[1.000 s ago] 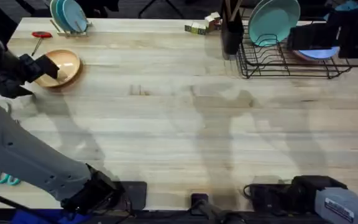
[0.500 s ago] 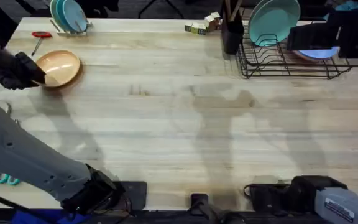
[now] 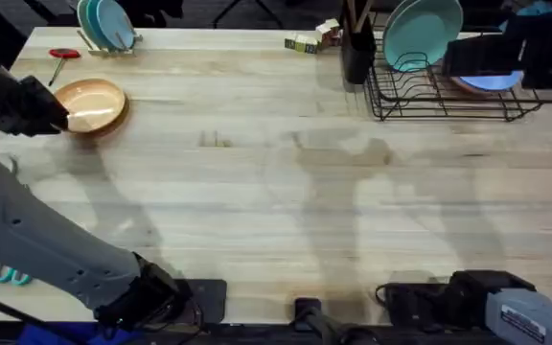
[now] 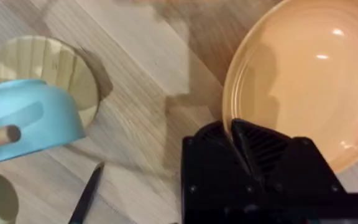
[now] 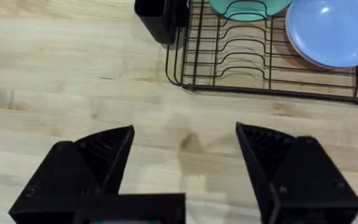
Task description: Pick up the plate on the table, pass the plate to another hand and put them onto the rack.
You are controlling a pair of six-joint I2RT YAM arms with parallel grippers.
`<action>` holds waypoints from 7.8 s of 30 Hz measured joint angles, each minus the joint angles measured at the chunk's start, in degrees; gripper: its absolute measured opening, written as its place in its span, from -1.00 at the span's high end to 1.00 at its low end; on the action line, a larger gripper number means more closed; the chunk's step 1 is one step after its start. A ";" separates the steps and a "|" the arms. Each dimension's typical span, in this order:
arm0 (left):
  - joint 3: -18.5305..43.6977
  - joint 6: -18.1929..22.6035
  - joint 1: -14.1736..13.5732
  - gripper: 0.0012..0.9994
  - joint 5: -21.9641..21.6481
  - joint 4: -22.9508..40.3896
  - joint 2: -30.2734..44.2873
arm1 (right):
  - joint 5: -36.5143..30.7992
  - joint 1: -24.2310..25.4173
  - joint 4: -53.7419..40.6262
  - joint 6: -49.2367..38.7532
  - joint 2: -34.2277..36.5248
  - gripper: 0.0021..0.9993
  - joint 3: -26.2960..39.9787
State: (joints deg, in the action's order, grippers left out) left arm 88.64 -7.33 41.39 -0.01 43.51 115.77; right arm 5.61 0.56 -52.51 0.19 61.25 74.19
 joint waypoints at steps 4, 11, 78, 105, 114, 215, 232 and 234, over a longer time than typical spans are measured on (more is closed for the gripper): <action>2.10 0.09 -1.25 0.93 -0.46 1.83 -0.20 | 0.00 0.00 0.00 0.00 -0.01 -0.99 0.00; 2.16 0.84 -4.81 0.92 -0.94 4.90 -5.06 | -0.02 0.00 0.02 0.00 -0.01 -0.99 0.00; 2.16 0.85 -44.61 0.92 16.94 18.88 -29.16 | 3.40 -22.32 10.32 33.61 9.27 -0.99 0.00; 2.16 0.85 -45.21 0.92 16.96 18.88 -29.16 | 8.87 -22.32 10.32 40.18 11.55 -0.99 0.00; 2.16 0.85 -45.21 0.92 16.96 18.90 -29.16 | 8.96 -22.53 10.25 42.14 11.57 -0.99 0.00; 2.16 0.46 -45.16 -0.13 17.04 18.88 -29.16 | 9.05 -28.30 23.96 39.84 29.03 0.94 0.02; 4.29 0.25 -42.65 -0.95 16.65 20.63 -29.79 | 6.83 -28.05 23.73 22.15 28.99 0.94 0.02; 4.61 0.46 -41.45 -0.97 16.48 20.63 -31.23 | 6.67 -27.53 23.69 20.39 28.72 0.94 0.02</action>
State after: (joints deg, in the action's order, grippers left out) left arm 93.26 -6.87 -0.06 16.47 64.14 84.53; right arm 12.27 -26.97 -28.82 20.57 89.97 74.22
